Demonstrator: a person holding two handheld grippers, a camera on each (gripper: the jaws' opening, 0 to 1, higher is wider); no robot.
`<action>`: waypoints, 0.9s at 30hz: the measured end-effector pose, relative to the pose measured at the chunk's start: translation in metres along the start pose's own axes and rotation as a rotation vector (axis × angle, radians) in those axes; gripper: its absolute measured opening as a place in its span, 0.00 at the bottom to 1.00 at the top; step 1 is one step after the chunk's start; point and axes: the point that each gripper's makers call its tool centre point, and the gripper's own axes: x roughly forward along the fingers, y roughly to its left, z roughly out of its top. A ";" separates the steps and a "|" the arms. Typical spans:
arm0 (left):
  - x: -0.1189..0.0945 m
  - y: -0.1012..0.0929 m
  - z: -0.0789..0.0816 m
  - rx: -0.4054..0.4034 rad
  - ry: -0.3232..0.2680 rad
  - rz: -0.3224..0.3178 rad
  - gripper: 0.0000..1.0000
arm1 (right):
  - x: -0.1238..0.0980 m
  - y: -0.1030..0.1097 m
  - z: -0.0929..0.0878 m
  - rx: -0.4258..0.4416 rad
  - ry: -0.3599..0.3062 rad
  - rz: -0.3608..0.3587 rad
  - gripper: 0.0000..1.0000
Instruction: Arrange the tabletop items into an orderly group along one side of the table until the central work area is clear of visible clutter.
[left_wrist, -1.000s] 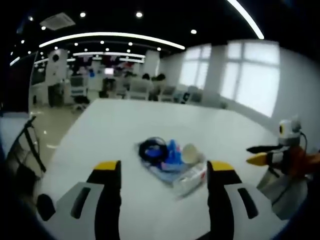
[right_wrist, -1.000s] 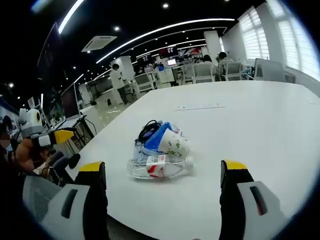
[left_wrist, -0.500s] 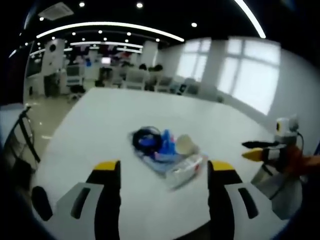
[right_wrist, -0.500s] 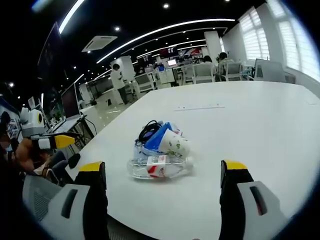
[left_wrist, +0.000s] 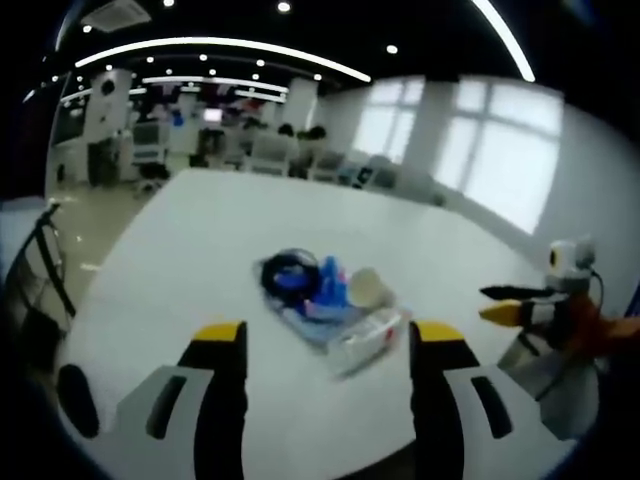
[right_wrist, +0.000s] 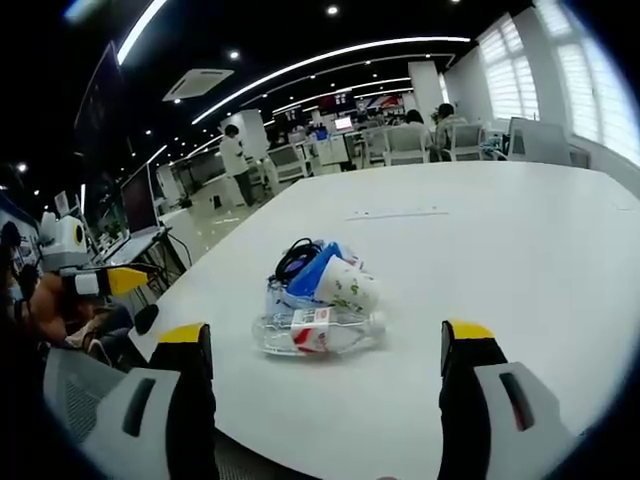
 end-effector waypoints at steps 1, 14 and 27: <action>0.000 -0.001 0.000 -0.001 0.000 -0.001 0.61 | 0.000 0.000 0.000 0.004 0.000 0.000 0.95; 0.000 0.000 0.000 -0.005 0.002 0.002 0.63 | -0.001 -0.001 0.000 0.006 -0.002 -0.004 0.95; 0.000 0.000 0.000 -0.017 0.002 -0.001 0.63 | 0.000 0.000 -0.001 0.010 0.002 0.001 0.94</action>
